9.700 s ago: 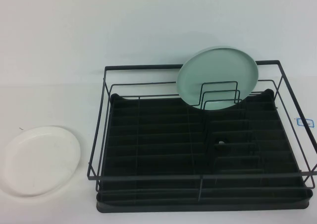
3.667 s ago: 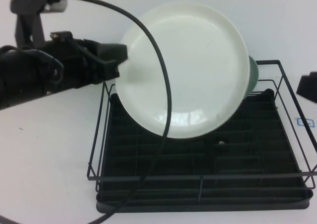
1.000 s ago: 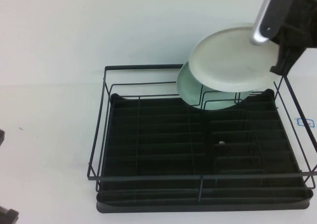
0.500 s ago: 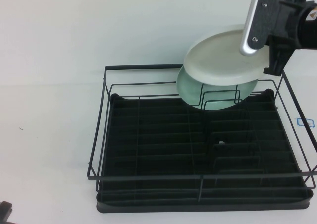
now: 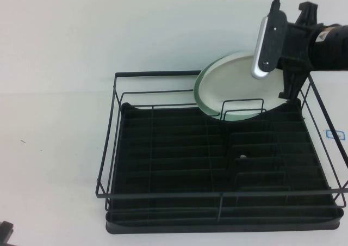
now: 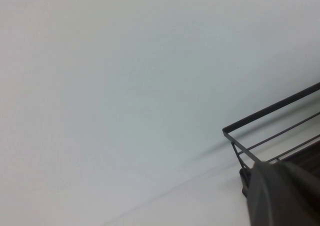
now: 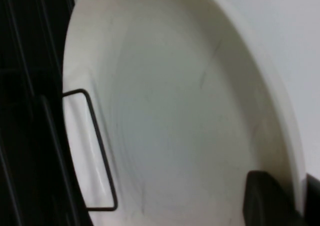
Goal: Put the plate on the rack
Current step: Place the plate on the rack
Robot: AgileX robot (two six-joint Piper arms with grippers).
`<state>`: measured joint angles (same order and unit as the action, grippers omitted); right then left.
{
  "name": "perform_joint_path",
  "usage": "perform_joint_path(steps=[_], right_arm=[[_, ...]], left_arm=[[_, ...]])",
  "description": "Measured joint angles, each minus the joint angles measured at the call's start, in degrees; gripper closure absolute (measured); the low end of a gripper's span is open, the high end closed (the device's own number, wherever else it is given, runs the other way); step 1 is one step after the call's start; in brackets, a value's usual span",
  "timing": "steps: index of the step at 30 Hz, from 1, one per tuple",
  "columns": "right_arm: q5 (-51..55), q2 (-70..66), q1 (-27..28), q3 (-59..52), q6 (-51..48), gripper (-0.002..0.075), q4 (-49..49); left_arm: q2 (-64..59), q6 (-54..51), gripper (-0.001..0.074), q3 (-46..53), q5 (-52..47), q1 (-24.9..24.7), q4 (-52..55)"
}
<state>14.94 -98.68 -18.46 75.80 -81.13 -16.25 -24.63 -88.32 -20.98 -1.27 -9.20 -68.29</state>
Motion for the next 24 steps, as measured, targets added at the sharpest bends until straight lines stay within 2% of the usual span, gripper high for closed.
perform_joint_path(steps=[24], right_arm=[[-2.51,-6.16,-1.52,0.54,2.99,0.0617,-0.89]], left_arm=[[0.00,0.15,0.0735,0.13,1.27,0.00,0.00]])
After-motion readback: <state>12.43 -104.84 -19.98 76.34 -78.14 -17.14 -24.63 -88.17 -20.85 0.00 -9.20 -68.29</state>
